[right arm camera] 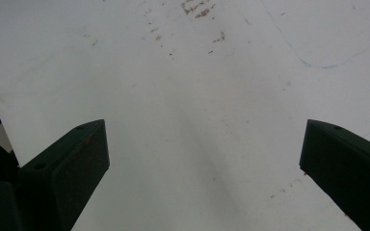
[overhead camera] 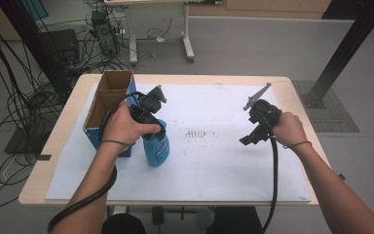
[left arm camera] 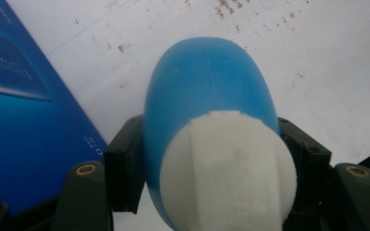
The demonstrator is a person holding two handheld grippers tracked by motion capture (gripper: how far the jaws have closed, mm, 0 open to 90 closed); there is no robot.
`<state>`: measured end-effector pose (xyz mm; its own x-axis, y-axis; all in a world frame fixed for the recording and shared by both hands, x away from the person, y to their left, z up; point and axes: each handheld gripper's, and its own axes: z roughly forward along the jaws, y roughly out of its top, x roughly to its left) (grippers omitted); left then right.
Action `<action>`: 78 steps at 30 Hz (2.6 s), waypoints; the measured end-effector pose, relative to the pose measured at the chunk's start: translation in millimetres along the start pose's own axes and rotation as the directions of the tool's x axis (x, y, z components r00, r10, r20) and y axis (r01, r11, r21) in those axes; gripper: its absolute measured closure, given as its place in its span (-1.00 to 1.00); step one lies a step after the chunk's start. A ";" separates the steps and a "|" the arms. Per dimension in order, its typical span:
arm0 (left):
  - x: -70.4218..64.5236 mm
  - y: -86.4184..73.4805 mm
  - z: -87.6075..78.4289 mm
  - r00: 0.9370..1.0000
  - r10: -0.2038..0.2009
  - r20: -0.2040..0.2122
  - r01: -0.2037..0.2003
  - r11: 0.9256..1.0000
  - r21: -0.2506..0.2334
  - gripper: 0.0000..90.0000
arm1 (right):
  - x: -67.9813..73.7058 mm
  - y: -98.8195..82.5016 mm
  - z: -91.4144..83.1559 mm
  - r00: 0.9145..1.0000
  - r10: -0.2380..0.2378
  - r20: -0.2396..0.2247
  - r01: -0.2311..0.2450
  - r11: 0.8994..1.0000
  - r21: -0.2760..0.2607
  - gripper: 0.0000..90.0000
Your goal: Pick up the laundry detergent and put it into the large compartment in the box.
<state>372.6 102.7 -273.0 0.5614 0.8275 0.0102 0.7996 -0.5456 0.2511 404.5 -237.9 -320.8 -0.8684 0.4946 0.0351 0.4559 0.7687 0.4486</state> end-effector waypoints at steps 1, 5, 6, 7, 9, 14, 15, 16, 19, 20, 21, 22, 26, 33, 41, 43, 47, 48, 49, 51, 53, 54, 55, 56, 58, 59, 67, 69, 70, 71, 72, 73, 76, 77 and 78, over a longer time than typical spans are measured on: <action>-0.2 -0.1 -0.1 1.000 0.003 -0.001 -0.003 1.000 0.001 -0.17 | -0.4 -0.3 0.1 1.000 -0.002 -0.003 0.002 1.000 0.000 -0.93; 0.0 -0.4 -0.1 1.000 0.002 0.000 -0.002 1.000 -0.002 -0.17 | -1.5 -1.0 0.6 1.000 -0.002 -0.004 0.002 1.000 0.001 -0.93; 0.1 -0.4 0.0 1.000 0.001 0.000 -0.001 1.000 -0.002 -0.17 | -1.8 -1.0 0.5 1.000 0.000 -0.002 0.000 1.000 0.000 -0.93; 0.0 -0.4 -0.1 1.000 0.001 0.000 -0.001 1.000 -0.001 -0.17 | -2.3 -1.0 0.5 1.000 0.000 -0.002 0.000 1.000 0.001 -0.93; -0.5 -0.3 -0.1 1.000 0.003 -0.001 -0.003 1.000 0.001 -0.17 | -2.9 -0.8 -0.1 1.000 -0.001 0.003 0.001 1.000 0.002 -0.93; 0.1 0.2 -0.2 1.000 0.003 0.000 -0.003 1.000 0.004 -0.17 | -4.7 -1.8 -2.3 1.000 0.004 -0.004 -0.004 1.000 -0.003 -0.93; 0.0 0.4 -0.1 1.000 0.005 -0.001 -0.005 1.000 0.004 -0.17 | -4.9 -2.0 -2.4 1.000 0.006 -0.003 -0.006 1.000 -0.002 -0.93; -0.1 0.5 -0.1 1.000 0.004 -0.001 -0.004 1.000 0.005 -0.17 | -5.4 -2.5 -2.4 1.000 0.007 -0.004 -0.007 1.000 -0.006 -0.93; -0.5 0.4 0.0 1.000 0.004 -0.002 -0.004 1.000 0.002 -0.17 | -6.2 -3.0 -1.9 1.000 0.005 -0.010 -0.005 1.000 -0.002 -0.93; -0.3 0.2 0.1 1.000 0.004 -0.001 -0.004 1.000 0.000 -0.17 | -6.5 -3.2 -1.7 1.000 0.005 -0.011 -0.005 1.000 -0.004 -0.93; 0.3 -0.1 0.1 1.000 0.002 0.002 -0.002 1.000 -0.002 -0.17 | -6.9 -3.2 -1.1 1.000 0.006 -0.012 -0.006 1.000 -0.005 -0.93; 0.7 -0.4 0.1 1.000 0.000 0.004 0.000 1.000 -0.003 -0.17 | -7.3 -3.0 -0.4 1.000 0.004 -0.014 -0.005 1.000 -0.002 -0.93; 1.0 0.0 0.0 1.000 0.002 0.006 -0.002 1.000 0.002 -0.17 | -7.6 -1.1 1.2 1.000 0.001 -0.012 -0.001 1.000 0.003 -0.93; 0.8 0.4 0.0 1.000 0.000 0.004 0.000 1.000 0.004 -0.17 | -8.4 0.2 2.8 1.000 -0.002 -0.012 0.002 1.000 0.004 -0.93; 1.0 1.3 0.2 1.000 0.000 0.006 0.000 1.000 0.009 -0.17 | -9.4 1.2 3.7 1.000 -0.001 -0.012 0.001 1.000 0.001 -0.93; 0.5 1.5 0.1 1.000 0.001 0.002 -0.001 1.000 0.012 -0.17 | -9.5 1.4 4.2 1.000 -0.004 -0.014 0.004 1.000 0.001 -0.93; 0.0 1.7 -0.1 1.000 -0.002 -0.001 0.002 1.000 0.014 -0.17 | -9.8 2.2 4.7 1.000 -0.010 -0.012 0.010 1.000 0.000 -0.93; 0.2 1.5 0.1 1.000 -0.008 0.000 0.008 1.000 0.009 -0.16 | -9.6 2.4 4.9 1.000 -0.008 -0.013 0.008 1.000 0.001 -0.93; 0.3 1.0 0.2 1.000 -0.011 0.001 0.011 1.000 0.004 -0.16 | -9.5 2.5 5.0 1.000 -0.006 -0.014 0.006 1.000 -0.001 -0.93; 0.2 0.6 0.1 1.000 -0.010 0.000 0.010 1.000 0.002 -0.16 | -9.8 2.3 5.2 1.000 -0.005 -0.016 0.005 1.000 0.002 -0.93; -0.4 0.3 0.0 1.000 -0.014 -0.002 0.014 1.000 0.001 -0.16 | -10.5 2.1 4.9 1.000 -0.004 -0.013 0.004 1.000 0.003 -0.93; -0.6 0.4 -0.1 1.000 -0.013 -0.003 0.013 1.000 0.004 -0.16 | -10.6 2.0 5.0 1.000 -0.002 -0.013 0.002 1.000 0.002 -0.93; -0.8 0.6 -0.1 1.000 -0.012 -0.004 0.012 1.000 0.004 -0.16 | -10.9 1.9 5.0 1.000 -0.003 -0.013 0.003 1.000 0.001 -0.93; -1.1 0.7 0.0 1.000 -0.012 -0.005 0.012 1.000 0.004 -0.16 | -11.2 1.7 4.9 1.000 -0.006 -0.013 0.006 1.000 0.000 -0.93; -1.2 0.9 -0.2 1.000 -0.011 -0.006 0.011 1.000 0.008 -0.16 | -11.4 1.6 4.8 1.000 -0.004 -0.012 0.004 1.000 0.001 -0.93; -1.4 0.9 -0.2 1.000 -0.013 -0.006 0.013 1.000 0.007 -0.16 | -11.4 1.5 4.7 1.000 -0.002 -0.011 0.002 1.000 0.003 -0.93; -4.9 1.5 -0.7 1.000 0.001 -0.014 -0.001 1.000 0.008 -0.16 | -11.5 1.8 4.2 1.000 -0.002 -0.008 0.002 1.000 0.006 -0.93; -5.2 2.2 -1.3 1.000 0.003 -0.015 -0.003 1.000 0.011 -0.16 | -11.9 1.8 4.3 1.000 0.000 -0.009 0.000 1.000 0.010 -0.93; -5.1 2.5 -1.6 1.000 0.006 -0.017 -0.006 1.000 0.015 -0.16 | -12.1 1.8 4.8 1.000 0.001 -0.011 0.000 1.000 0.008 -0.93; -5.0 2.9 -2.1 1.000 0.001 -0.016 -0.001 1.000 0.013 -0.16 | -12.2 2.0 4.8 1.000 0.001 -0.009 -0.001 1.000 0.009 -0.93; -5.0 2.9 -2.1 1.000 0.001 -0.016 -0.001 1.000 0.013 -0.16 | -12.4 2.2 4.7 1.000 0.001 -0.007 -0.001 1.000 0.009 -0.93; -4.3 3.4 -4.5 1.000 -0.005 -0.015 0.005 1.000 0.009 -0.16 | -12.5 2.4 4.6 1.000 0.000 -0.006 0.000 1.000 0.009 -0.93; -5.4 4.2 -9.5 1.000 -0.005 -0.016 0.005 1.000 0.000 -0.16 | -12.7 2.9 5.3 1.000 -0.003 -0.008 0.004 1.000 0.009 -0.93; -6.4 4.7 -12.0 1.000 -0.003 -0.015 0.003 1.000 0.000 -0.16 | -12.7 3.1 5.6 1.000 -0.003 -0.010 0.003 1.000 0.008 -0.93; -7.4 5.6 -16.0 1.000 0.000 -0.013 -0.001 1.000 -0.010 -0.16 | -12.4 3.3 5.8 1.000 -0.003 -0.010 0.003 1.000 0.007 -0.93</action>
<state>369.5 95.6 -256.3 0.5590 0.8288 0.0224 0.7971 -0.5447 0.2607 418.0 -239.2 -324.9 -0.8715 0.4886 0.0427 0.4549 0.7728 0.4426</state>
